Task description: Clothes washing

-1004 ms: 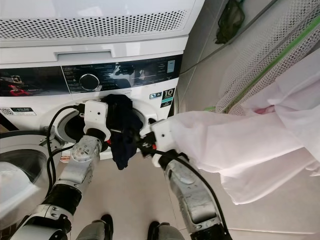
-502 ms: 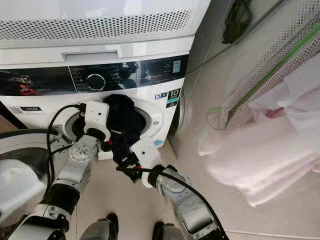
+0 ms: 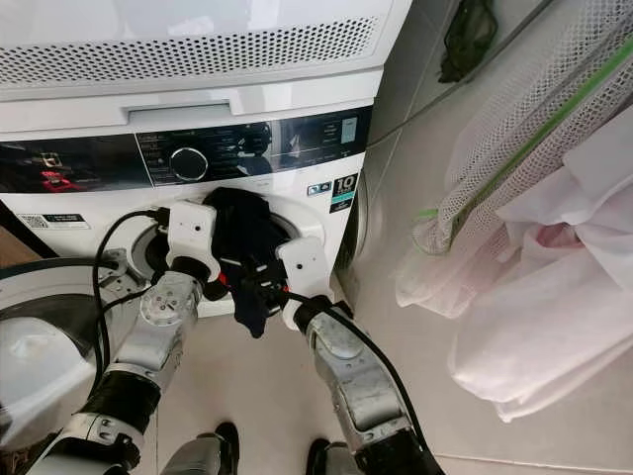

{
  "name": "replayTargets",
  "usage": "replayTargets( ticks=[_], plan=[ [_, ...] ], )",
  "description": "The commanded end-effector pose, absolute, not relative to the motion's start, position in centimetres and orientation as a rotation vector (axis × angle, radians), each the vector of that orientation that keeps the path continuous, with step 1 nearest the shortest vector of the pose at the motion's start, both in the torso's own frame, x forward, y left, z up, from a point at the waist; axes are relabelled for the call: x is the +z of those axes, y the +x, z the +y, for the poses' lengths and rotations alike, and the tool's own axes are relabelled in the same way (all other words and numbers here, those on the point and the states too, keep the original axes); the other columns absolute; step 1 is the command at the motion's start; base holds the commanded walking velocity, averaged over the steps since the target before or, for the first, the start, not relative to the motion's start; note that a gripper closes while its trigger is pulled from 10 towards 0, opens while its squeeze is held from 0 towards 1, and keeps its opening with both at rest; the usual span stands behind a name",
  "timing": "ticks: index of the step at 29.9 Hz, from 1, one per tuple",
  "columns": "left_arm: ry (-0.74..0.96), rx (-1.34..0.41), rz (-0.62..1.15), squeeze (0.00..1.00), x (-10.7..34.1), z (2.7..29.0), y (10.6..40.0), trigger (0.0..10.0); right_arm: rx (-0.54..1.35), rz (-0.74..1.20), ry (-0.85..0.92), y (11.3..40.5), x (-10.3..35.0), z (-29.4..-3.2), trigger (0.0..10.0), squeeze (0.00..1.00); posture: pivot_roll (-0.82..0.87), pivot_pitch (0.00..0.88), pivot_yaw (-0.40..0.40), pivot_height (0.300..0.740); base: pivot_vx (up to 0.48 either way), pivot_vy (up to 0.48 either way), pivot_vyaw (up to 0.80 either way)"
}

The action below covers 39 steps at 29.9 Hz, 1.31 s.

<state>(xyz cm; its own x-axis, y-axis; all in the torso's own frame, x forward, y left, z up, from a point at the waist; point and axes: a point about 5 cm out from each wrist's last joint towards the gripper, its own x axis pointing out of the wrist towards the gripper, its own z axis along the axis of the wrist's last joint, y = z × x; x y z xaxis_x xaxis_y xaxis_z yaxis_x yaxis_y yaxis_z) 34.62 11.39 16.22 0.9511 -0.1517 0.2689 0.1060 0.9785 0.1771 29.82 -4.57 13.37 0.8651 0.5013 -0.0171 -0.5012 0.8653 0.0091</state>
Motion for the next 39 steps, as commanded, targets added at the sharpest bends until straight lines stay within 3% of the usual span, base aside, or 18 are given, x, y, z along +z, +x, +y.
replayTargets(
  ticks=[1,7,23,28,36,39],
  plan=[
    [0.175,-0.113,-0.330,0.00,16.5,11.6,34.0,10.0,0.380,0.015,0.048,30.5,12.8,-7.3,10.0,0.00,0.12,0.233,-0.061,0.740,0.000,0.000,0.00],
    [0.187,-0.040,-0.366,0.00,16.5,11.8,33.3,10.0,0.325,-0.054,0.086,29.7,12.4,-8.3,10.0,0.00,0.10,0.238,-0.060,0.740,0.000,0.000,0.00],
    [0.270,0.082,-0.442,0.00,15.8,11.0,30.0,10.0,0.292,-0.132,0.078,29.7,12.1,-8.0,10.0,0.00,0.11,0.241,-0.067,0.740,0.000,0.000,0.00],
    [0.283,0.039,-0.432,0.00,15.5,10.8,30.0,10.0,0.271,-0.158,0.048,30.0,12.5,-8.4,10.0,0.00,0.10,0.222,-0.054,0.740,0.000,0.000,0.00],
    [0.309,0.112,-0.417,0.00,15.7,14.8,30.5,10.0,0.087,-0.163,-0.024,30.0,12.0,-14.1,10.0,0.00,0.07,0.173,-0.027,0.740,0.000,0.000,0.00],
    [0.301,0.126,-0.406,0.00,15.5,15.4,30.2,10.0,0.085,-0.157,-0.028,29.4,11.8,-14.4,10.0,0.00,0.06,0.164,-0.025,0.740,0.000,0.000,0.00]
  ],
)
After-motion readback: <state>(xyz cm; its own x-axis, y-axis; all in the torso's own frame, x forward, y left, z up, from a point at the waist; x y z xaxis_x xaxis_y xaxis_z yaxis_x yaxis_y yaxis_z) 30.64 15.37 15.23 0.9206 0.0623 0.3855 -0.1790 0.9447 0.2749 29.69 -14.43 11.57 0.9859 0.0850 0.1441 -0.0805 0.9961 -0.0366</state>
